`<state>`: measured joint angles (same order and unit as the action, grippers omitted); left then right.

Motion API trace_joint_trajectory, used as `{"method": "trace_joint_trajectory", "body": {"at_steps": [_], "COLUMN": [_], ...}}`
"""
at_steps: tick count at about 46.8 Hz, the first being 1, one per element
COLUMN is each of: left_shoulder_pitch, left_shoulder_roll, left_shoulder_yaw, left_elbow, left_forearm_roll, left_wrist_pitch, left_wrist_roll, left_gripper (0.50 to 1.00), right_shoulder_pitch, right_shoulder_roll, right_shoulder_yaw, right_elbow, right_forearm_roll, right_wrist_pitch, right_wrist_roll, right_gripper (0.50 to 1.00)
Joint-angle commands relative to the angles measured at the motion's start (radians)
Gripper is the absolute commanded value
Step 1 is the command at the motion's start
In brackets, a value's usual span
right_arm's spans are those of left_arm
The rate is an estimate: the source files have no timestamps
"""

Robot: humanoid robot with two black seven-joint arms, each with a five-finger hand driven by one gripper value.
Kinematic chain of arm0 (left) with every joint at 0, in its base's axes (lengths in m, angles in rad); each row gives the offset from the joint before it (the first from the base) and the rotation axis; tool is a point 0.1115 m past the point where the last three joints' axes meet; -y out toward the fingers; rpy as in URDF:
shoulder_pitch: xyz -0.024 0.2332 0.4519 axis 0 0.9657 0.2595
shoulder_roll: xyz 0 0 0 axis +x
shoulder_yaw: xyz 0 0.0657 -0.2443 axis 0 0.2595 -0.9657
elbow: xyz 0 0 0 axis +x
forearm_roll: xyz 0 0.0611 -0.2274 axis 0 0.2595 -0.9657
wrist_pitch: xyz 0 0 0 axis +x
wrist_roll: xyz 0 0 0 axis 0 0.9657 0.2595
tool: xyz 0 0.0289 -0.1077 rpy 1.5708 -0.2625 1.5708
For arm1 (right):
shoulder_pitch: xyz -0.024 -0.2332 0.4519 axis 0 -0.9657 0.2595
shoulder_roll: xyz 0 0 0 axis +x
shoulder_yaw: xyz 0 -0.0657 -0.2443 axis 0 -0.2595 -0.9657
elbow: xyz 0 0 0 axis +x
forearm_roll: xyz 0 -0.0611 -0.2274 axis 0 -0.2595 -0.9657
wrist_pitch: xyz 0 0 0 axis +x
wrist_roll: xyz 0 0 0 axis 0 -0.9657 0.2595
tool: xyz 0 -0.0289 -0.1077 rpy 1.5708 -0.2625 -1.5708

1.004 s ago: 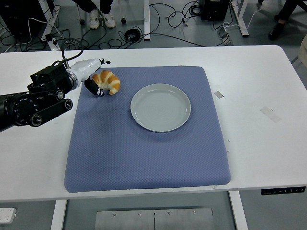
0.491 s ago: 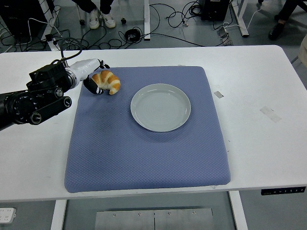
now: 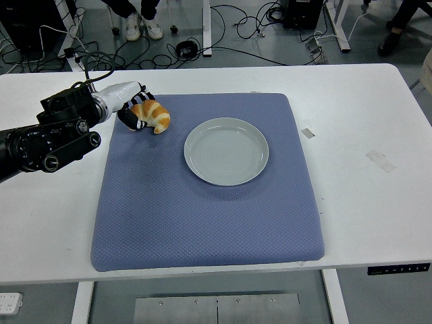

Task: Place the bread on the plate

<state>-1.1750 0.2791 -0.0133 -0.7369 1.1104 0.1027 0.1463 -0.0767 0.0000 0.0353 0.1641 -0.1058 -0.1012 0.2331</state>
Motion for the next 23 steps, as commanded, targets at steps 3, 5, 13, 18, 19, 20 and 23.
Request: {"method": "trace_joint_trajectory", "body": {"at_steps": [3, 5, 13, 18, 19, 20, 23], "left_shoulder_pitch": [0.000, -0.002, -0.020, -0.035, -0.038, -0.043, -0.052], "left_shoulder_roll": [0.000, 0.002, 0.005, 0.002, 0.002, 0.000, -0.001], "left_shoulder_yaw": [-0.002, -0.008, -0.039, -0.043, -0.045, -0.050, -0.066], "left_elbow": [0.001, 0.001, -0.001, -0.010, -0.013, -0.016, -0.030], "left_forearm_roll": [-0.001, -0.003, -0.021, -0.021, -0.021, -0.021, -0.021], "left_wrist_pitch": [0.000, 0.000, -0.002, -0.015, -0.018, -0.021, -0.031], "left_wrist_roll": [-0.001, -0.001, -0.001, -0.001, -0.001, -0.001, -0.001], "left_gripper": [0.642, 0.631, 0.627, 0.628, 0.628, 0.628, 0.630], "right_shoulder_pitch": [0.000, 0.000, 0.000, 0.000, 0.000, 0.000, 0.000], "right_shoulder_roll": [0.000, 0.000, 0.000, 0.000, 0.000, 0.000, 0.000], "right_shoulder_yaw": [0.000, 0.000, 0.000, 0.000, 0.000, 0.000, 0.000], "right_elbow": [0.000, 0.000, 0.000, 0.000, 0.000, 0.000, 0.000], "right_forearm_roll": [0.000, 0.000, 0.000, 0.000, 0.000, 0.000, 0.000], "right_wrist_pitch": [0.000, 0.000, 0.000, 0.000, 0.000, 0.000, 0.000], "right_wrist_roll": [0.000, 0.000, 0.000, 0.000, 0.000, 0.000, 0.000], "right_gripper": [1.000, 1.000, 1.000, 1.000, 1.000, 1.000, 1.000]}}
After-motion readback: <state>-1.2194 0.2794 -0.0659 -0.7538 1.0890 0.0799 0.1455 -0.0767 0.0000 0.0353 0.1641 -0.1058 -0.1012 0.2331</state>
